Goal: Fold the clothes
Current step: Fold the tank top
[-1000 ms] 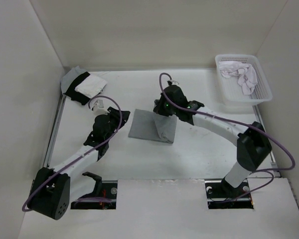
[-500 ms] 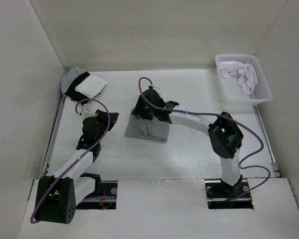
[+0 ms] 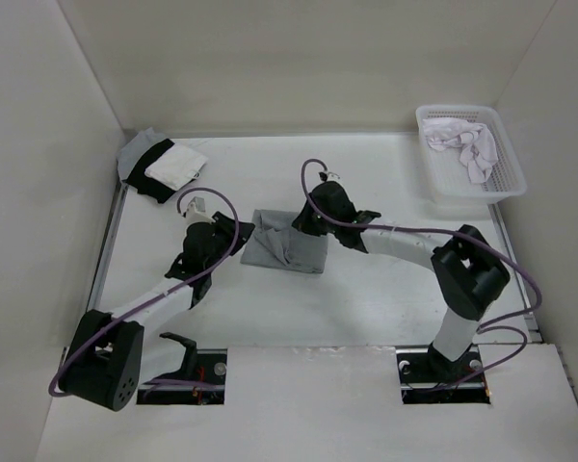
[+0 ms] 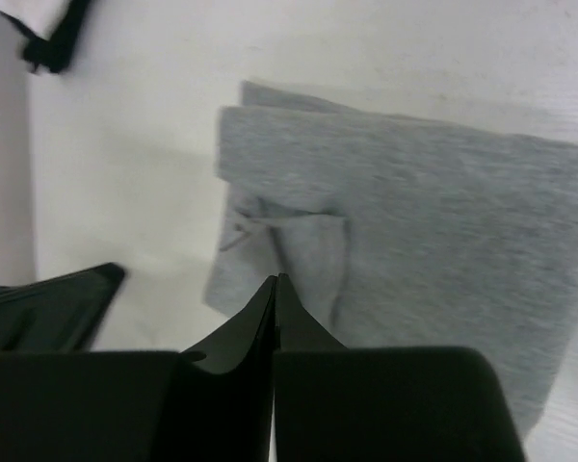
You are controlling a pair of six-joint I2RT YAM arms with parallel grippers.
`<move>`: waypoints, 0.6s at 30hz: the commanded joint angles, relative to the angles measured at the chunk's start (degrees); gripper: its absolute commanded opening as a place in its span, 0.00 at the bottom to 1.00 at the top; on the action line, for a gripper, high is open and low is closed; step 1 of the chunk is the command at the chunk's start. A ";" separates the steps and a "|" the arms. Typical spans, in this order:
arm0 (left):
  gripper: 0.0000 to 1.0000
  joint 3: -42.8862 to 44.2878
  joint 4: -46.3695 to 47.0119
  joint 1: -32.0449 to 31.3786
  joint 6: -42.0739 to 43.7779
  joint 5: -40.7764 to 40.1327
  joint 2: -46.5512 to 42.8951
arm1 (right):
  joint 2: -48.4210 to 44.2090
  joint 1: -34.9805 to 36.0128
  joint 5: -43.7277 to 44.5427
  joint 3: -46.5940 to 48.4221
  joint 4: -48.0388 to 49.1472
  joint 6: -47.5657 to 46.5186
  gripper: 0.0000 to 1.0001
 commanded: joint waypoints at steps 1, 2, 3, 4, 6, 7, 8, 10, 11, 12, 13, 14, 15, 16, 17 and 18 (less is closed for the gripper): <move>0.27 2.15 3.60 -0.74 1.20 -2.71 -0.23 | 3.75 -0.36 -1.86 -0.04 3.69 -4.04 0.01; 0.27 1.88 3.60 -0.74 1.20 -2.97 -0.49 | 4.55 -0.45 -2.21 0.40 3.69 -4.13 0.01; 0.27 1.71 3.34 -0.74 1.38 -3.15 -0.67 | 5.43 -0.62 -2.39 0.75 3.69 -4.39 0.01; 0.27 1.36 3.08 -0.74 1.38 -3.50 -1.11 | 6.22 -0.80 -2.22 1.01 3.78 -4.57 0.02; 0.27 0.30 2.72 -0.40 1.64 -3.94 -1.99 | 7.63 -1.15 -2.47 1.28 3.86 -4.40 0.02; 0.27 -0.31 2.29 -0.13 1.73 -3.94 -2.60 | 8.24 -1.24 -2.65 1.28 4.13 -4.48 0.03; 0.27 -0.75 1.76 0.13 1.90 -3.94 -3.13 | 8.77 -1.24 -2.74 1.28 4.22 -4.57 0.04; 0.27 -1.63 0.53 0.92 2.17 -4.03 -4.09 | 9.91 -1.24 -3.09 1.19 4.30 -4.49 0.12; 0.27 -1.98 -0.17 1.36 2.34 -4.03 -4.62 | 10.35 -1.24 -3.35 0.93 4.83 -4.22 0.17; 0.27 -2.25 -0.70 1.80 2.52 -4.03 -5.06 | 10.79 -1.24 -3.97 0.58 5.79 -3.96 0.20; 0.27 -2.51 -1.05 2.15 2.61 -4.03 -5.41 | 11.14 -1.24 -4.93 0.23 6.93 -3.61 0.23; 0.27 -2.69 -1.32 2.50 2.70 -3.94 -5.77 | 11.50 -1.24 -5.72 0.05 7.81 -3.08 0.27; 0.27 -2.78 -1.50 2.86 2.78 -3.85 -5.94 | 11.76 -1.24 -6.51 -0.04 8.52 -2.47 0.30; 0.27 -2.86 -1.58 3.12 2.78 -3.76 -5.95 | 11.94 -1.24 -6.96 -0.13 9.04 -2.12 0.31; 0.27 -2.86 -1.59 3.21 2.78 -3.68 -5.95 | 12.11 -1.24 -7.39 -0.21 9.57 -1.85 0.33; 0.27 -2.78 -1.59 3.21 2.78 -3.68 -5.86 | 12.29 -1.24 -7.66 -0.30 10.10 -1.67 0.34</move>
